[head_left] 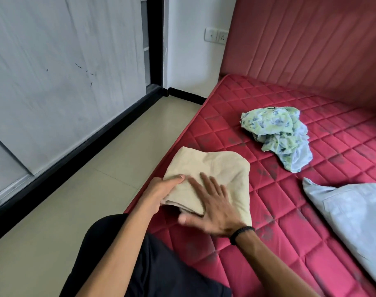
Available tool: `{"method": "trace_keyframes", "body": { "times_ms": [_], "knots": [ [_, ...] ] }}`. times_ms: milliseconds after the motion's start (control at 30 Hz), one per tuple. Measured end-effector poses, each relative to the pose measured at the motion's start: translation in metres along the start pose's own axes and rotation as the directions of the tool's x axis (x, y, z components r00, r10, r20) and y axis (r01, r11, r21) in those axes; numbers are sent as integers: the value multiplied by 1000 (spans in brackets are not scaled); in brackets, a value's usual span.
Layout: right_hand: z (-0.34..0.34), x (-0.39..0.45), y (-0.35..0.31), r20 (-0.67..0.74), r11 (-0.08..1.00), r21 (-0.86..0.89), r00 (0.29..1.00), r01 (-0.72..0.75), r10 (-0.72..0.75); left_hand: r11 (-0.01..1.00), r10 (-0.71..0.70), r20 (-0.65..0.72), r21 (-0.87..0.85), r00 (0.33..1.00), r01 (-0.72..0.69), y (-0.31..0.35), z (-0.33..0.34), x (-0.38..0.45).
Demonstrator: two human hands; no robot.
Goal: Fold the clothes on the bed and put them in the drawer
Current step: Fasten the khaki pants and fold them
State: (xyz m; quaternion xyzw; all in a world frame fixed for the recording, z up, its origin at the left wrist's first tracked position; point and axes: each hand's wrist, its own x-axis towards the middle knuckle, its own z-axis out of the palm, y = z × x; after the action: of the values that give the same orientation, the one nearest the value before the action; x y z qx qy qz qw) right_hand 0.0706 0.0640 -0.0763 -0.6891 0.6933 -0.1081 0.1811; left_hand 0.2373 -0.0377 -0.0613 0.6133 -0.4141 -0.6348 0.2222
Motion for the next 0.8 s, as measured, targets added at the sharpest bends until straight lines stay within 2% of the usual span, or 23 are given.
{"method": "trace_keyframes", "body": {
  "times_ms": [33, 100, 167, 200, 233, 267, 300, 333, 367, 400, 433, 467, 500, 533, 567, 633, 667, 733, 800],
  "knots": [
    [0, -11, -4, -14, 999, 11, 999, 46, -45, 999, 15, 10, -36, 1000, -14, 3, 5, -8],
    [-2, -26, -3, -211, 992, 113, 977, 48, -23, 987, 80, 47, -147, 996, -72, 14, 24, -29],
    [-23, -33, 1, -481, 915, 402, 860, 43, 171, 936, 205, 180, -323, 962, -139, 37, 46, -57],
    [-40, -35, 5, -543, 830, 551, 793, 89, 275, 903, 293, 230, -385, 928, -190, 48, 55, -71],
    [-62, -42, 12, -556, 729, 667, 753, 152, 351, 871, 417, 223, -374, 881, -317, 60, 70, -85],
    [-80, -45, 18, -542, 624, 750, 746, 221, 387, 794, 593, 151, -271, 791, -544, 67, 76, -91],
    [-97, -51, 25, -519, 505, 814, 749, 288, 411, 619, 785, 70, -65, 615, -783, 73, 83, -94],
    [-113, -61, 35, -474, 362, 871, 763, 332, 440, 357, 926, 58, 186, 373, -915, 74, 92, -94],
    [-125, -69, 43, -386, 201, 923, 791, 329, 475, 132, 974, 121, 385, 191, -914, 71, 97, -91],
    [-134, -78, 56, -288, 57, 952, 826, 299, 484, -6, 967, 221, 512, 125, -859, 67, 106, -88],
    [-136, -85, 69, -189, -47, 970, 861, 239, 472, -67, 941, 305, 600, 150, -797, 58, 112, -82],
    [-134, -93, 80, -97, -108, 980, 881, 164, 462, -79, 909, 360, 645, 212, -760, 43, 119, -75],
    [-122, -105, 102, -14, -137, 986, 875, 91, 483, -81, 868, 411, 670, 279, -738, 25, 135, -67],
    [-101, -107, 118, 69, -116, 993, 839, -7, 540, -45, 824, 420, 719, 381, -694, 3, 137, -53],
    [-83, -116, 136, 131, -60, 991, 760, -120, 637, 9, 764, 401, 777, 505, -629, -17, 147, -44],
    [-50, -123, 161, 191, 12, 938, 547, -345, 815, 165, 573, 278, 883, 771, -440, -44, 151, -23],
    [-41, -129, 175, 188, 16, 923, 486, -385, 853, 221, 486, 222, 904, 845, -365, -51, 158, -17],
    [-42, -124, 172, 131, 106, 906, 510, -409, 850, 306, 427, 123, 912, 896, -271, -47, 156, -6],
    [-46, -116, 157, 118, 238, 806, 542, -542, 832, 414, 358, 99, 874, 929, -253, -31, 154, 6]
  ]
}}
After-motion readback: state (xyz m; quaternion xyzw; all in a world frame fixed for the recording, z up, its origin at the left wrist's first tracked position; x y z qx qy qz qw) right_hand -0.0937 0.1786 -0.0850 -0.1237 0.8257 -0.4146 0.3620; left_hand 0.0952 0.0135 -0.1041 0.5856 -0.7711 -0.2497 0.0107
